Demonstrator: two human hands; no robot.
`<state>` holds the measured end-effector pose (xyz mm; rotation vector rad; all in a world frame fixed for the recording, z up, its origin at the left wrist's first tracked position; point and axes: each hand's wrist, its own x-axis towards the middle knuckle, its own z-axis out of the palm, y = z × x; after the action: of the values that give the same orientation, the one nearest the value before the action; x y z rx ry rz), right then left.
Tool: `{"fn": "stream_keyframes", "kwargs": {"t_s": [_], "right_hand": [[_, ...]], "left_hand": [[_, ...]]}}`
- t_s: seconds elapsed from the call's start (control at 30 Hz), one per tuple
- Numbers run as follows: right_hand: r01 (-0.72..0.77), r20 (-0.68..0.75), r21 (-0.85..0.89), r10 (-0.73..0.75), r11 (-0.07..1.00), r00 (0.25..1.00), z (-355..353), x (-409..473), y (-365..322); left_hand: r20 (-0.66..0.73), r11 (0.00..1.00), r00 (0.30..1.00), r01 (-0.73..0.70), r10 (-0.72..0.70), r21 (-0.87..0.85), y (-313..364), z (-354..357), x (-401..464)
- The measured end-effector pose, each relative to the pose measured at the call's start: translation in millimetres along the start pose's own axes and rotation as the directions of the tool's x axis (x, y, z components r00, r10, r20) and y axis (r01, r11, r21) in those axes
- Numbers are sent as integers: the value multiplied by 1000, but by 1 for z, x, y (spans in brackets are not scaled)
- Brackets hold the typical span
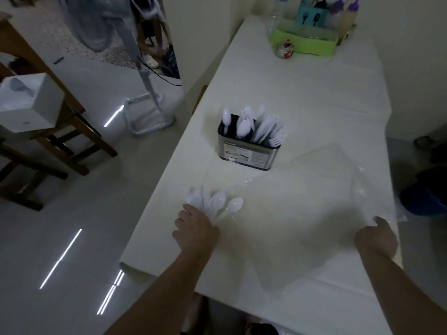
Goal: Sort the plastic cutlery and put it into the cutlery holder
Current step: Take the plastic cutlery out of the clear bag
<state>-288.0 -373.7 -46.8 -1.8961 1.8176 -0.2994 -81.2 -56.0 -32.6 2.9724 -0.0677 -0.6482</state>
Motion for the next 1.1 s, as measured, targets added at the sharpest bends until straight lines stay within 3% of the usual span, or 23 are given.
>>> {"fn": "stream_keyframes", "kwargs": {"t_s": [0.17,0.37,0.5,0.73,0.93,1.1], "right_hand": [[-6,45,-35,7,999,999,-8,0,-1],[-4,104,-29,7,1000,995,-7,3,2],[-35,62,16,34,999,997,-6,0,5],[-208,50,68,205,976,977,-2,-11,16],[-225,110,73,216,972,970,-6,-10,15],[-126,91,85,119,988,989,-11,8,9]], "left_hand": [[-81,997,997,-7,14,81,12,4,-6],[-134,984,977,-155,166,91,38,5,-14],[-154,935,924,-334,349,118,62,6,-15],[-89,817,823,-534,562,219,110,9,2],[-52,773,797,-564,601,289,144,12,25],[-109,798,814,-519,571,308,158,19,35]]}}
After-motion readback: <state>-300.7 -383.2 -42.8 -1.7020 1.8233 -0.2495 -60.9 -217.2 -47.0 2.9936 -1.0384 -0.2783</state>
